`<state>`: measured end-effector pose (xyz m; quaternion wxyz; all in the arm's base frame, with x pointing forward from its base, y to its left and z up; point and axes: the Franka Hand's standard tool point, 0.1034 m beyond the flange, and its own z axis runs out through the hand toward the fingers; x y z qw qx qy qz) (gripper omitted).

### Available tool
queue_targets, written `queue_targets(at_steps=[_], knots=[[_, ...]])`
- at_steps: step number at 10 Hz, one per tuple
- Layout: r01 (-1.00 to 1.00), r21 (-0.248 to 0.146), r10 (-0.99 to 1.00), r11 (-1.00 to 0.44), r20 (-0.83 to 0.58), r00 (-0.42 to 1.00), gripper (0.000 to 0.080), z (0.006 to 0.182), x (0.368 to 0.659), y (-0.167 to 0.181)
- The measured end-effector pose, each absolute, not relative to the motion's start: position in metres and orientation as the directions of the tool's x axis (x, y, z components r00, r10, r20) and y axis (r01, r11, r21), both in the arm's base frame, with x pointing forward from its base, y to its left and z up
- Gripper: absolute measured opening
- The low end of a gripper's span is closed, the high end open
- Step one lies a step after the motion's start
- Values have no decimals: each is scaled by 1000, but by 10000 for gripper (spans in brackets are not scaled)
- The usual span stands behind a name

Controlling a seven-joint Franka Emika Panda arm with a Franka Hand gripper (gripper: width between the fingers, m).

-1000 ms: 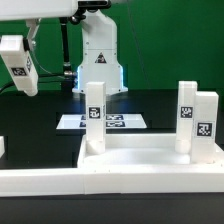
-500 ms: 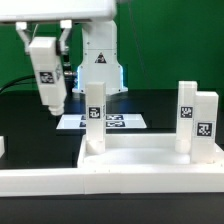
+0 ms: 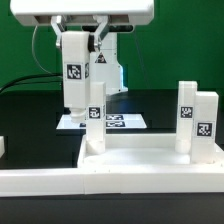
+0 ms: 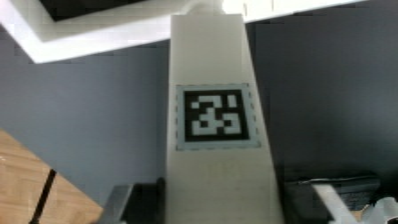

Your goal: Assemble desk

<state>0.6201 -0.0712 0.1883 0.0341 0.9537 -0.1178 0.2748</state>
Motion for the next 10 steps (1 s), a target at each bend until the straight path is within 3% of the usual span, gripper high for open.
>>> queue_targets(at_steps=[3, 5, 10], knots=[[-251, -5, -216, -968, 524, 824, 287, 186, 619, -72], [-264, -33, -242, -964, 518, 820, 287, 182, 624, -68], [-248, -15, -221, -969, 507, 833, 287, 159, 637, -56]])
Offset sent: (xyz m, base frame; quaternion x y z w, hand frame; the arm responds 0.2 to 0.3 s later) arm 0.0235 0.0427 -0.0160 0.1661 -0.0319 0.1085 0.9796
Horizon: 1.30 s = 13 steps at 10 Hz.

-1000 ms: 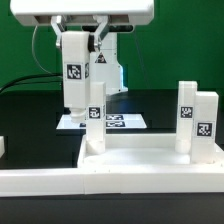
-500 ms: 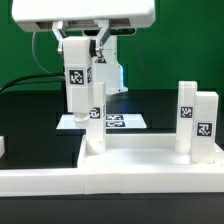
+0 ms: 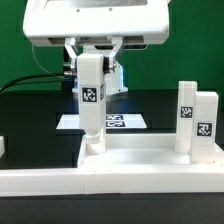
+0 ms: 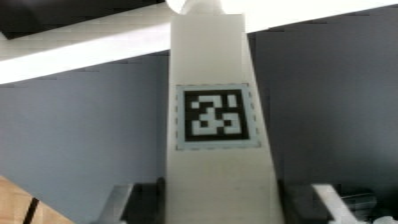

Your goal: Assemble desk

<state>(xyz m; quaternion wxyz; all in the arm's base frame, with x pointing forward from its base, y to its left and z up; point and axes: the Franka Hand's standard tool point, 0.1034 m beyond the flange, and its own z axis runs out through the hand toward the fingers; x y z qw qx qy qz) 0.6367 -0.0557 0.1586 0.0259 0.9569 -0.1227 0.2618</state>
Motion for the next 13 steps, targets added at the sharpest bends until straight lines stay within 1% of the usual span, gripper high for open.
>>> queue_targets(at_steps=[3, 8, 13], knots=[[-241, -4, -212, -970, 491, 845, 287, 145, 635, -52], [-235, 6, -204, -972, 476, 856, 287, 132, 631, -49], [-228, 20, -189, -973, 490, 851, 287, 122, 631, -47]])
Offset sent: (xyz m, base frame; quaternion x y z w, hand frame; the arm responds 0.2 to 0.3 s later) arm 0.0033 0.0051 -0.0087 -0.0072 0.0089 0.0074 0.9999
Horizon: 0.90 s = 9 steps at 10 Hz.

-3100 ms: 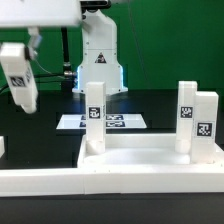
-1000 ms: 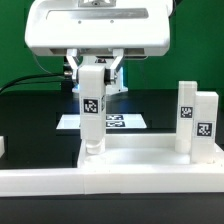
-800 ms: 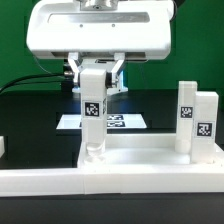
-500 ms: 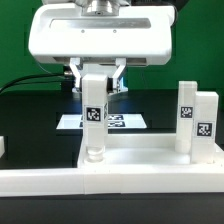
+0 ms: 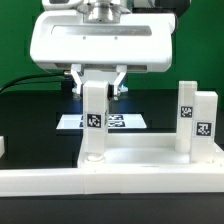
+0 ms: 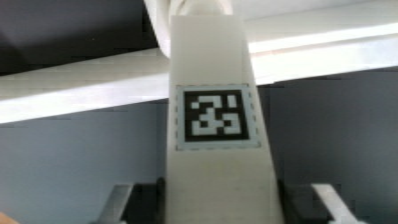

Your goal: Assemble desk

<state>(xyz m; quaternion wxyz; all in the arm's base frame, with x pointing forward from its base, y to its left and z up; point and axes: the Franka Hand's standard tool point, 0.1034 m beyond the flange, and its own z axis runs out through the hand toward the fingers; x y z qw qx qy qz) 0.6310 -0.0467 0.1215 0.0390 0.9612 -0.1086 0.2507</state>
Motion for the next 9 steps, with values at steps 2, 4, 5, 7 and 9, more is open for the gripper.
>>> queue_targets(at_steps=[2, 4, 5, 7, 9], knots=[[-227, 24, -185, -974, 499, 847, 287, 121, 630, -46], [-227, 26, -183, -974, 506, 843, 287, 121, 629, -46], [-227, 28, -181, -973, 515, 838, 287, 121, 627, -45], [-226, 29, -179, -974, 515, 838, 287, 121, 628, -45], [-226, 29, -179, -974, 515, 838, 586, 121, 628, -45]])
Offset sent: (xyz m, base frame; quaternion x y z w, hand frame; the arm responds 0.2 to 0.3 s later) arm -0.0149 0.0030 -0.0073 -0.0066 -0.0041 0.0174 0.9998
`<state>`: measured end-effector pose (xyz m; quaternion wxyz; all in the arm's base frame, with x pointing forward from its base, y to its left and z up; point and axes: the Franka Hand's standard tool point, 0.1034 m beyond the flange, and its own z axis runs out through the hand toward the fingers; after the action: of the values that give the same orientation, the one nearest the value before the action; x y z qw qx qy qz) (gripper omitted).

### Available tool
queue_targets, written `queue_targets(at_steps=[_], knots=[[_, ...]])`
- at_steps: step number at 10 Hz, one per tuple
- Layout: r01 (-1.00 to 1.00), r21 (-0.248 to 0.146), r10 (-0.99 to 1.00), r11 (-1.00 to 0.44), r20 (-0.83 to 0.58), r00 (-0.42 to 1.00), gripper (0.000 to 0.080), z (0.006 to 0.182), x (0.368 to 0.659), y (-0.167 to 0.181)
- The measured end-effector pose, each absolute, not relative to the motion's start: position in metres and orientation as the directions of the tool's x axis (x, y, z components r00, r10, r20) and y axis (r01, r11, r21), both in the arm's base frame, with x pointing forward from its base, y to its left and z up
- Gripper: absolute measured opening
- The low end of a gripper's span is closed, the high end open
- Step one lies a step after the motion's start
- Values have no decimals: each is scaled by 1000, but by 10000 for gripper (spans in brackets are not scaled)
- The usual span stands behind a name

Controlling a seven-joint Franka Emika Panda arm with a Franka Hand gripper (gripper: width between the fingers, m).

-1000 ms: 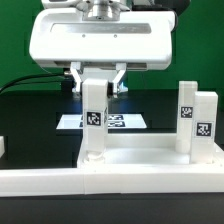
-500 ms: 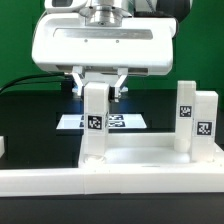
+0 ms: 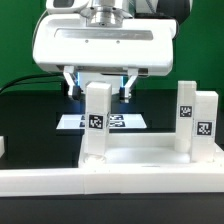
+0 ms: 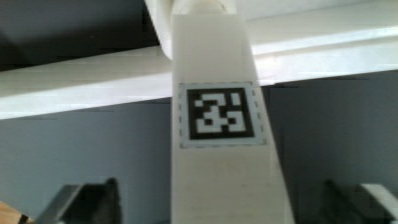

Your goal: Assemble desk

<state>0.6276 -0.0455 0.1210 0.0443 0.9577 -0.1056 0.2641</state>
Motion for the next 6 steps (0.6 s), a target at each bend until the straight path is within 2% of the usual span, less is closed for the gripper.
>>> queue_targets(at_steps=[1, 6], knots=[[-226, 29, -179, -974, 515, 838, 629, 121, 628, -45], [-226, 29, -179, -974, 515, 838, 649, 121, 628, -45]])
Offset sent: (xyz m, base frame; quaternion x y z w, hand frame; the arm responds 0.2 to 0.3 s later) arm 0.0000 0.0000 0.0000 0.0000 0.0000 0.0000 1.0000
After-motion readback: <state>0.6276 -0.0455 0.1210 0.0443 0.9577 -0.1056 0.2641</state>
